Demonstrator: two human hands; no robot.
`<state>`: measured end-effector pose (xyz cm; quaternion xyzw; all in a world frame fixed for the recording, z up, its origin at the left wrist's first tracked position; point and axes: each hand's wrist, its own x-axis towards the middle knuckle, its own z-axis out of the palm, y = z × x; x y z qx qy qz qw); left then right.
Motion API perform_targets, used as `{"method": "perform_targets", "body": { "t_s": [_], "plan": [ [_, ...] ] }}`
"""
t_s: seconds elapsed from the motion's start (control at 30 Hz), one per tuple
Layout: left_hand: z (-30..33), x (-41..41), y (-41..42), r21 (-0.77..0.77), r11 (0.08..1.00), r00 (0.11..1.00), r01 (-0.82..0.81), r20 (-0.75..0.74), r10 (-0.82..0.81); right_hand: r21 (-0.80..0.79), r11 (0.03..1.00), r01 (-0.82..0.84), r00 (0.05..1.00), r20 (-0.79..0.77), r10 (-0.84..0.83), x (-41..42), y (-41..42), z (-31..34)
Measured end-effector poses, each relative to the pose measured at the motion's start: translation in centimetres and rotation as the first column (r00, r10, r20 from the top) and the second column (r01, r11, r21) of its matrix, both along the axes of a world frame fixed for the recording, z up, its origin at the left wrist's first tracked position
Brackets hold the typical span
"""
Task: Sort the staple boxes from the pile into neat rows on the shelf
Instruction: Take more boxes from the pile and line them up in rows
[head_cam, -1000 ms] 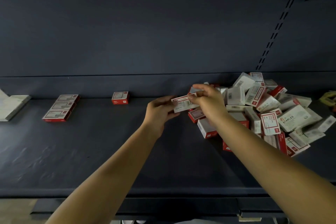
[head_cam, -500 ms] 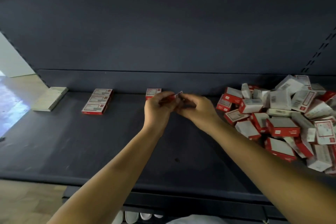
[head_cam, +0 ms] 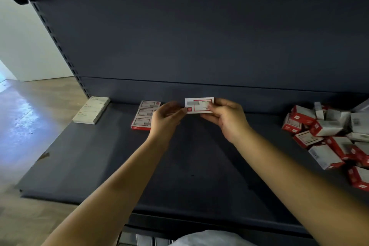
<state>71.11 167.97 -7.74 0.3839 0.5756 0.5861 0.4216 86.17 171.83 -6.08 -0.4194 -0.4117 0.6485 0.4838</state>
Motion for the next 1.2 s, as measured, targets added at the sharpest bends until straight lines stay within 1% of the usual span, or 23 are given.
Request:
{"method": "perform_targets", "body": {
  "t_s": [0.07,0.1,0.27,0.33,0.4,0.43,0.53,0.6,0.7,0.8,0.87,0.9,0.97,1.03,1.1,1.17,1.2],
  "plan": [
    [0.1,-1.3,-0.4,-0.059,0.996,0.987,0.064,0.148,-0.054,-0.009,1.000,-0.013,0.999,-0.032,0.013,-1.3,-0.2,-0.1],
    [0.2,-1.8,-0.7,-0.067,0.994,0.980,0.087,0.183,-0.073,-0.013,1.000,-0.019,0.999,-0.043,0.019,-1.9,-0.4,-0.2],
    [0.2,-4.3,-1.5,-0.061,0.995,0.963,0.080,0.263,-0.061,-0.047,0.998,-0.035,0.996,-0.084,0.031,-4.6,-1.4,-0.7],
    [0.4,-5.4,-1.6,-0.054,0.997,0.958,0.059,0.284,-0.042,-0.047,0.998,-0.045,0.999,-0.014,0.044,-5.5,-1.6,-0.7],
    [0.7,-6.6,-1.7,-0.039,0.999,0.960,0.031,0.279,-0.019,-0.018,0.996,-0.084,0.987,0.136,0.085,-6.2,-1.8,-0.7],
    [0.9,-7.3,-1.8,-0.026,0.999,0.965,0.018,0.261,-0.011,0.006,0.992,-0.129,0.969,0.211,0.125,-6.5,-2.0,-0.6],
    [1.5,-8.9,-2.1,0.001,1.000,0.984,0.030,0.175,-0.030,0.059,0.951,-0.304,0.900,0.346,0.266,-8.1,-2.6,-0.2],
    [1.7,-9.6,-2.3,0.003,0.998,0.990,0.064,0.126,-0.064,0.074,0.931,-0.357,0.878,0.367,0.307,-9.4,-3.1,-0.1],
    [1.6,-10.7,-2.5,-0.007,0.995,0.989,0.099,0.111,-0.098,0.048,0.940,-0.339,0.882,0.362,0.300,-10.8,-3.4,-0.2],
    [1.1,-11.5,-2.5,-0.041,0.986,0.983,0.159,0.098,-0.155,0.006,0.947,-0.320,0.872,0.393,0.292,-11.6,-3.8,-0.5],
    [0.7,-12.1,-2.5,-0.065,0.980,0.974,0.187,0.144,-0.176,-0.008,0.955,-0.296,0.891,0.357,0.280,-11.9,-4.2,-0.8],
    [0.5,-12.4,-2.5,-0.078,0.977,0.967,0.198,0.178,-0.182,-0.018,0.960,-0.278,0.912,0.308,0.270,-12.1,-4.5,-0.9],
    [0.0,-13.1,-2.8,-0.096,0.967,0.941,0.235,0.271,-0.202,-0.050,0.969,-0.241,0.959,0.145,0.245,-12.2,-4.9,-1.3],
    [-0.7,-13.7,-3.3,-0.082,0.958,0.914,0.275,0.333,-0.234,-0.089,0.969,-0.231,0.973,-0.005,0.232,-12.4,-5.5,-1.8],
    [-1.4,-14.2,-3.8,-0.061,0.959,0.911,0.277,0.333,-0.242,-0.115,0.962,-0.246,0.969,-0.041,0.243,-12.6,-6.1,-2.3],
    [-1.8,-14.4,-4.2,-0.056,0.966,0.927,0.252,0.301,-0.224,-0.130,0.961,-0.246,0.969,-0.012,0.247,-12.9,-6.6,-2.8],
    [-2.0,-14.5,-4.2,-0.057,0.971,0.942,0.234,0.261,-0.211,-0.135,0.962,-0.236,0.971,0.009,0.239,-13.1,-6.8,-2.9]
  ]
}}
